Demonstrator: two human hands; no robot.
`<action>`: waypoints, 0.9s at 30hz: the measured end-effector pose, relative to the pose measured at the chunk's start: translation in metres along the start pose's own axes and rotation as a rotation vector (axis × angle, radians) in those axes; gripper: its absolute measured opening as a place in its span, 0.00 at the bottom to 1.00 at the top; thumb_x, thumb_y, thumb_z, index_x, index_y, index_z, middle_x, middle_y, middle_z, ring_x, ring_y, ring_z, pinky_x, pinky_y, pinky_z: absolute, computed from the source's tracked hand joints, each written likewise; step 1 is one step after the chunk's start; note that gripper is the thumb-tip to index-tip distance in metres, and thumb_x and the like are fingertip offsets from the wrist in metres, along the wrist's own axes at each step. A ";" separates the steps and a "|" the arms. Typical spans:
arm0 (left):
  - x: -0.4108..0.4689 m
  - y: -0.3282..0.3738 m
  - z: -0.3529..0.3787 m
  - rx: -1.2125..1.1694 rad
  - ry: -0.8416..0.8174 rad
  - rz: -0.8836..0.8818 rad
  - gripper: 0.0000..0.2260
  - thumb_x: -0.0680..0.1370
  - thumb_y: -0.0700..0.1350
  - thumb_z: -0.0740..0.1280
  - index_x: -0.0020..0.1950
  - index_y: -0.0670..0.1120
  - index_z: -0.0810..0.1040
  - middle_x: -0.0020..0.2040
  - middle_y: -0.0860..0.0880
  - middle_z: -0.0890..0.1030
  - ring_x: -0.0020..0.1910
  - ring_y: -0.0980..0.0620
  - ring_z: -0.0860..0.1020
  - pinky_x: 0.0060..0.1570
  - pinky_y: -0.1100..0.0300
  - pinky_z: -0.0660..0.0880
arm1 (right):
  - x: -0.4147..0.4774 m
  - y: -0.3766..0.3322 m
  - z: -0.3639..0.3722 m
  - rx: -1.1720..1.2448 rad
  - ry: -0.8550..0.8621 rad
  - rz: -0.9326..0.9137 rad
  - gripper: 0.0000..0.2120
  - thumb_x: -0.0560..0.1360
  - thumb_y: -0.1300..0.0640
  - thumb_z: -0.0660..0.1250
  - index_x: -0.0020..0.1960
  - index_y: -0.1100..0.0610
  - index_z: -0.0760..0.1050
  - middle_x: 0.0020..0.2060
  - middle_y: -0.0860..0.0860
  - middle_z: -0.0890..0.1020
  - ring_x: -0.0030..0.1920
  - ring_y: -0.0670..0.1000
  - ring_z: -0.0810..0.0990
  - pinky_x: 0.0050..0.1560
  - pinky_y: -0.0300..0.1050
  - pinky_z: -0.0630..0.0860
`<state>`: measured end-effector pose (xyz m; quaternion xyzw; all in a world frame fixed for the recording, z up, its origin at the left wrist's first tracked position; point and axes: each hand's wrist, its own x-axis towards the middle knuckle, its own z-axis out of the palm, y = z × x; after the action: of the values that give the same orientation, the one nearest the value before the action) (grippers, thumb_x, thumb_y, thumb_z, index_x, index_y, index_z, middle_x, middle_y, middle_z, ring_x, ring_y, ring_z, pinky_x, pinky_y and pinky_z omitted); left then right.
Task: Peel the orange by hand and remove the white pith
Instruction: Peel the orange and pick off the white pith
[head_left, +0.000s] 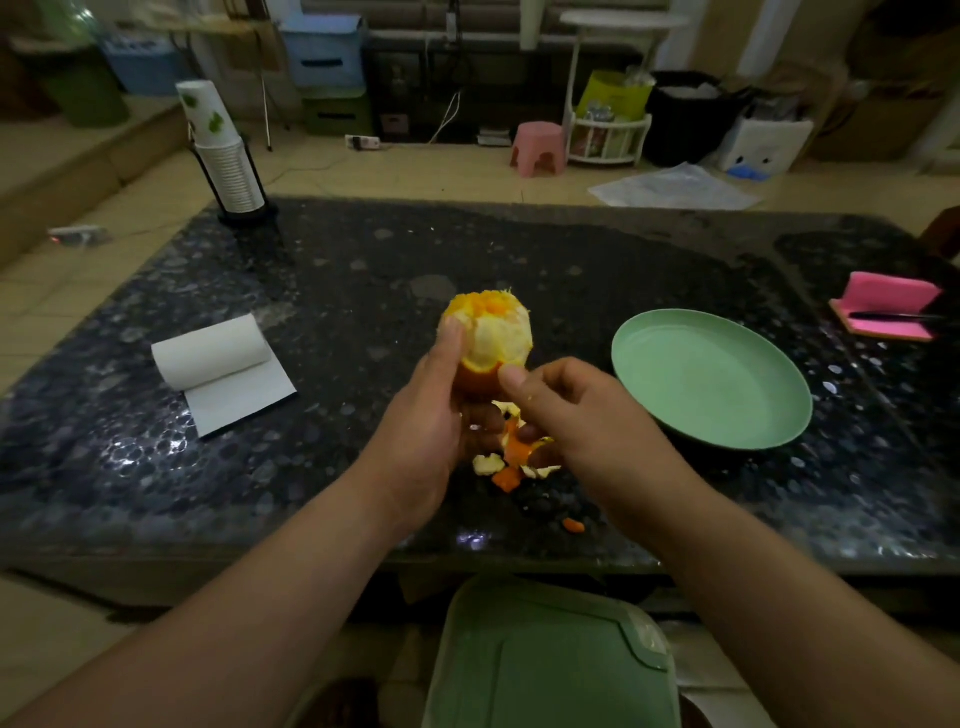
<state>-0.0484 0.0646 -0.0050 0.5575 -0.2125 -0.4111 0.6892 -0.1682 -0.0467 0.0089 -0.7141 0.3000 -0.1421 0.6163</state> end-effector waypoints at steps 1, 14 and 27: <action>-0.001 0.000 0.001 0.005 0.016 0.012 0.31 0.83 0.70 0.56 0.72 0.48 0.78 0.63 0.41 0.84 0.53 0.45 0.84 0.52 0.48 0.81 | -0.001 -0.001 0.000 0.009 -0.011 -0.006 0.19 0.79 0.36 0.69 0.54 0.53 0.81 0.42 0.50 0.87 0.42 0.50 0.86 0.41 0.47 0.84; 0.003 0.008 -0.014 0.175 -0.036 0.076 0.31 0.74 0.52 0.78 0.73 0.46 0.74 0.65 0.43 0.83 0.64 0.41 0.83 0.66 0.36 0.78 | 0.001 -0.010 -0.020 -0.162 -0.127 -0.092 0.18 0.83 0.39 0.63 0.55 0.52 0.81 0.45 0.51 0.87 0.45 0.53 0.88 0.47 0.54 0.86; -0.005 -0.012 0.002 0.318 0.148 0.193 0.29 0.69 0.50 0.72 0.70 0.56 0.72 0.55 0.54 0.84 0.55 0.53 0.84 0.53 0.55 0.83 | -0.003 -0.008 0.000 -0.358 -0.018 -0.109 0.09 0.80 0.47 0.62 0.49 0.48 0.79 0.40 0.47 0.83 0.38 0.46 0.80 0.38 0.47 0.77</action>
<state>-0.0565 0.0671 -0.0154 0.6651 -0.2760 -0.2624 0.6423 -0.1689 -0.0448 0.0169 -0.8288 0.2757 -0.1131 0.4736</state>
